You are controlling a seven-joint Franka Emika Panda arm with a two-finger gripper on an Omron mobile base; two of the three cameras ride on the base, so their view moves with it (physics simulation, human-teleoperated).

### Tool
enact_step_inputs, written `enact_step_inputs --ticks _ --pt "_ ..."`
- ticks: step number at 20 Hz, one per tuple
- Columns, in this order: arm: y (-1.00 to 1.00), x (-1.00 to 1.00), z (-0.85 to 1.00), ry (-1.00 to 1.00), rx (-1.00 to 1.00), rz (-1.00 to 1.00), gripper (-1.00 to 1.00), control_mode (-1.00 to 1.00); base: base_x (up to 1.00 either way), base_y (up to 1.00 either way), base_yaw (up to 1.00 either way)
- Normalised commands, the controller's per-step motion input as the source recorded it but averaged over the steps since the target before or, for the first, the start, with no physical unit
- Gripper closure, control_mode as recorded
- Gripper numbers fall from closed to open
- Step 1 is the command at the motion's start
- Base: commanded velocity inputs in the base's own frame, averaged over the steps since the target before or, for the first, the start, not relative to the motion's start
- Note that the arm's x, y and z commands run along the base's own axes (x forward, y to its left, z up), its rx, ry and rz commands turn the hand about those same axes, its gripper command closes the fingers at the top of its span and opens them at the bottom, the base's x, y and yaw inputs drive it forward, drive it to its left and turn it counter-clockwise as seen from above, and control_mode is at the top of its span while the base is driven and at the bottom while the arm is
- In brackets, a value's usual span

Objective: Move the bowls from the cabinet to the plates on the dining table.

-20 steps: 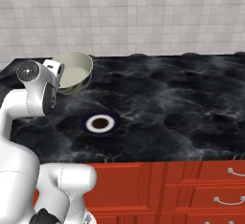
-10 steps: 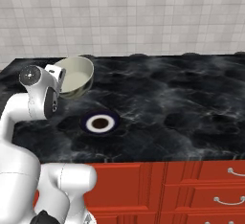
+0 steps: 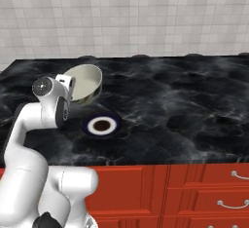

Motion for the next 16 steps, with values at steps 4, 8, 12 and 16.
enact_step_inputs --ticks 4,8,12,16 --pt "-0.16 0.34 -0.47 0.01 -0.06 0.0 1.0 -1.0 0.0 0.0 0.0" --pt "-0.11 0.34 -0.48 0.03 -0.01 0.0 1.0 -1.0 0.0 0.0 0.0" --pt "-0.05 0.27 -0.48 0.04 0.0 0.0 1.0 -1.0 0.0 0.0 0.0" --pt "-0.03 0.22 -0.48 0.04 0.0 0.0 1.0 -1.0 0.0 0.0 0.0"
